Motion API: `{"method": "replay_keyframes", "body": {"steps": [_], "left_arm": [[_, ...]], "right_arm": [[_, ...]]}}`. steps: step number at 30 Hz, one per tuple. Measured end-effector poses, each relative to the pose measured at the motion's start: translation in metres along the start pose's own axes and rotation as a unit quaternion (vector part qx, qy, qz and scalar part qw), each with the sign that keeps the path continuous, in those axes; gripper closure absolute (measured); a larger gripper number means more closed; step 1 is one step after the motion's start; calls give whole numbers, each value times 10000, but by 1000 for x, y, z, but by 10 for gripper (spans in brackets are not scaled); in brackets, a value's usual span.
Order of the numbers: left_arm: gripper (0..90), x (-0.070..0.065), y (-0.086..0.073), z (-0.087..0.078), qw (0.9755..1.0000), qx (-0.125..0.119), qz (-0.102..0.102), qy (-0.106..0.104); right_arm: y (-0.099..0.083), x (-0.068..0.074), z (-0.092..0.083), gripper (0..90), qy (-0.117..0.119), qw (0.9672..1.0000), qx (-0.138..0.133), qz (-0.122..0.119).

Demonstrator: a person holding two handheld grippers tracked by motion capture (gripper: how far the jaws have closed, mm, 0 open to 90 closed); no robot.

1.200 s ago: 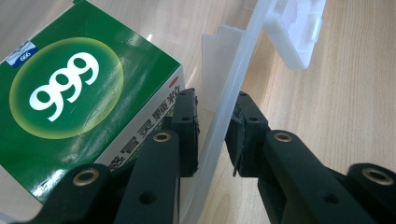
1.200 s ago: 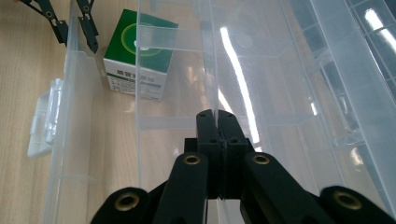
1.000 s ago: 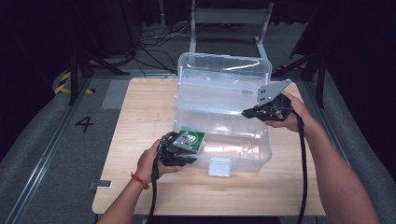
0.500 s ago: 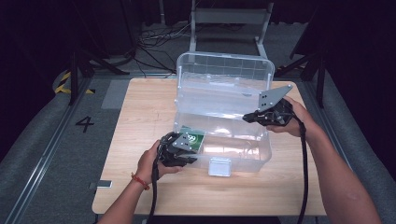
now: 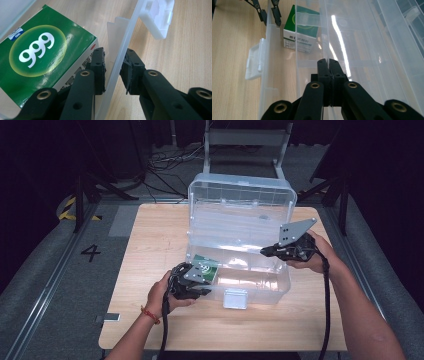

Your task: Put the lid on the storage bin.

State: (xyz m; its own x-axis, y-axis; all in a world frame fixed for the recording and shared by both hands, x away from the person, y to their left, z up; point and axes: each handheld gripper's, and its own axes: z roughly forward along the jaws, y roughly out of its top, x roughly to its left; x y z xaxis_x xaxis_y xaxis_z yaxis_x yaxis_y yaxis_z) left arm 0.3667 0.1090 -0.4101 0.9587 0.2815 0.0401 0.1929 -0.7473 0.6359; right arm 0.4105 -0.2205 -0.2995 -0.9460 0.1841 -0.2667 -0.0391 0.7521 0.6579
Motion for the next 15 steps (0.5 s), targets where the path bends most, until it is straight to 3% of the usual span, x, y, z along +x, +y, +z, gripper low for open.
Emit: {"method": "replay_keyframes", "body": {"steps": [15], "left_arm": [[729, -1, -1, 0, 10000, -37, 64, 41]], "right_arm": [[-6, 11, 0, 893, 30, 10000, -80, -10]]}}
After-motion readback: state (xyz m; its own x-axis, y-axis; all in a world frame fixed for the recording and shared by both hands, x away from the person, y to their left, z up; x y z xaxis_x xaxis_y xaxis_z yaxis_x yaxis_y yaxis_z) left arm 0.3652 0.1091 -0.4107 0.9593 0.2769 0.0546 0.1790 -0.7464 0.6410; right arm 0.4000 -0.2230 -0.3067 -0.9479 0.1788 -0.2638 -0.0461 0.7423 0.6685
